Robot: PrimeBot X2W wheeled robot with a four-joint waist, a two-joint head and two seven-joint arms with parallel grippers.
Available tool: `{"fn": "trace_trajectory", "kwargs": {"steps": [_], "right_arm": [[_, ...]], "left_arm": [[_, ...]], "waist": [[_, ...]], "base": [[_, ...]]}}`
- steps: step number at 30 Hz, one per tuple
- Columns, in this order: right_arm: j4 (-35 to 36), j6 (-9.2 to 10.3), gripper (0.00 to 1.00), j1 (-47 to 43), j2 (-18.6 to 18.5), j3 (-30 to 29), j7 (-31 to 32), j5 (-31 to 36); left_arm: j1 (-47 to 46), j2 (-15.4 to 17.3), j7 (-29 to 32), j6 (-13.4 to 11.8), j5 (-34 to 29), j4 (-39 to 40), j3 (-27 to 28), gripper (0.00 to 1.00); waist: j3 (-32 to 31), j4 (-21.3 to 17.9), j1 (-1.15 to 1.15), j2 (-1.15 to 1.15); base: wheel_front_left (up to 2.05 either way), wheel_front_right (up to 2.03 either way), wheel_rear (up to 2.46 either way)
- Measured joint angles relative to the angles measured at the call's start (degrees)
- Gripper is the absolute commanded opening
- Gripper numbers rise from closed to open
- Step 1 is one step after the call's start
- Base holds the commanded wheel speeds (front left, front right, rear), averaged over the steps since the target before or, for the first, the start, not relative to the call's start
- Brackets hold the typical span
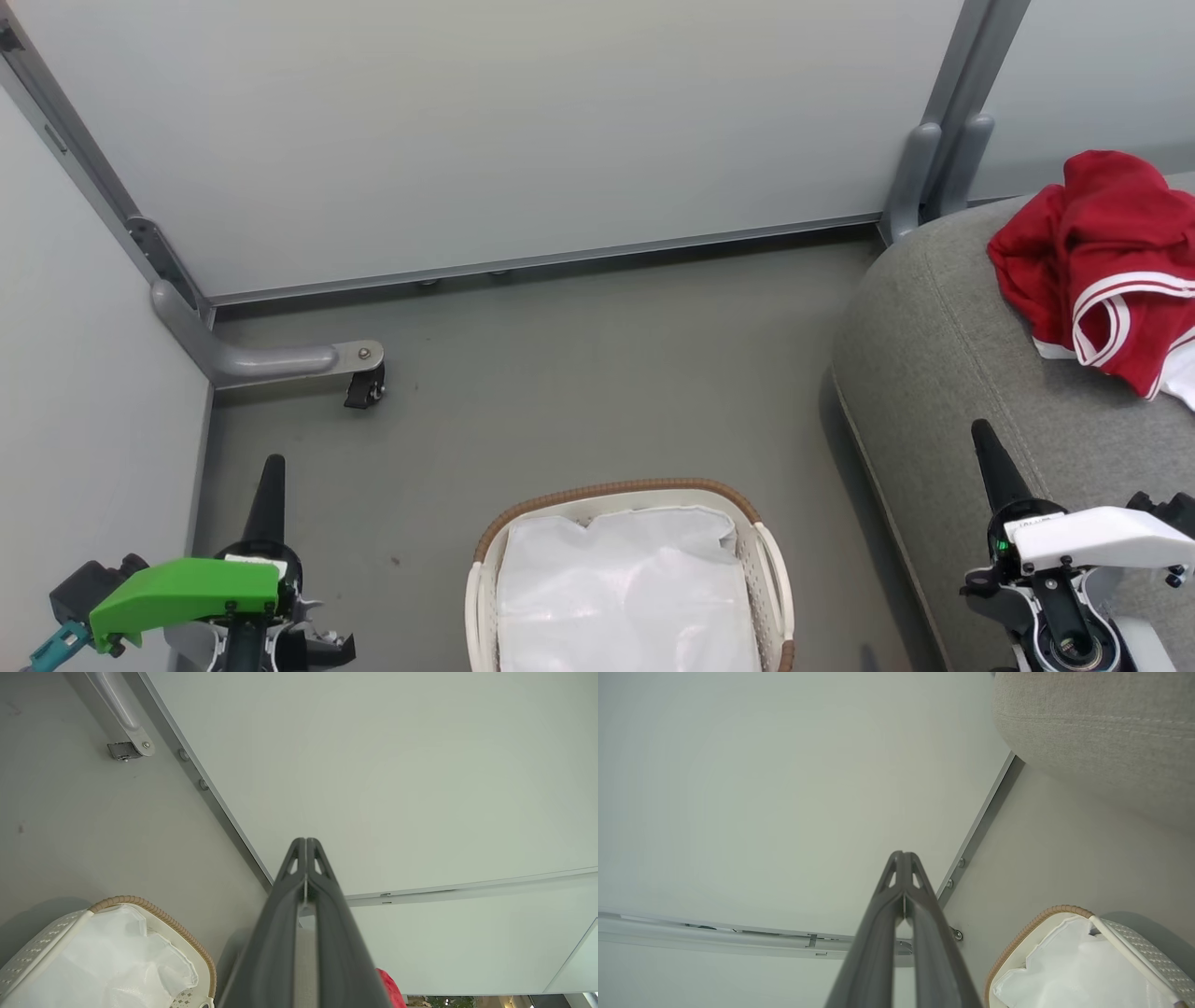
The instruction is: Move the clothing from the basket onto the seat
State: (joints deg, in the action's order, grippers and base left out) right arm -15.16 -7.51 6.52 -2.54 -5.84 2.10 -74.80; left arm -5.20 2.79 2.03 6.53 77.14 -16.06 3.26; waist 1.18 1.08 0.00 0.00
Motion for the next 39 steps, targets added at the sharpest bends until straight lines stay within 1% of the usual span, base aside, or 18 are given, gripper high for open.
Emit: {"fn": "trace_trajectory", "kwargs": {"steps": [19,39], "right_arm": [[0.5,0.0,0.0,0.0,-0.1,-0.3,2.2,-8.8],[1.0,0.0,0.0,0.0,-0.1,-0.6,4.3,-17.0]], "left_arm": [[-0.2,0.0,2.3,0.5,7.8,1.0,1.7,0.0],[-0.6,0.0,4.4,0.8,14.6,1.9,3.2,0.0]], "waist": [[-0.5,-0.5,0.0,0.0],[-1.0,-1.0,0.0,0.0]], "base": [[0.0,0.0,0.0],[0.0,0.0,0.0]]}}
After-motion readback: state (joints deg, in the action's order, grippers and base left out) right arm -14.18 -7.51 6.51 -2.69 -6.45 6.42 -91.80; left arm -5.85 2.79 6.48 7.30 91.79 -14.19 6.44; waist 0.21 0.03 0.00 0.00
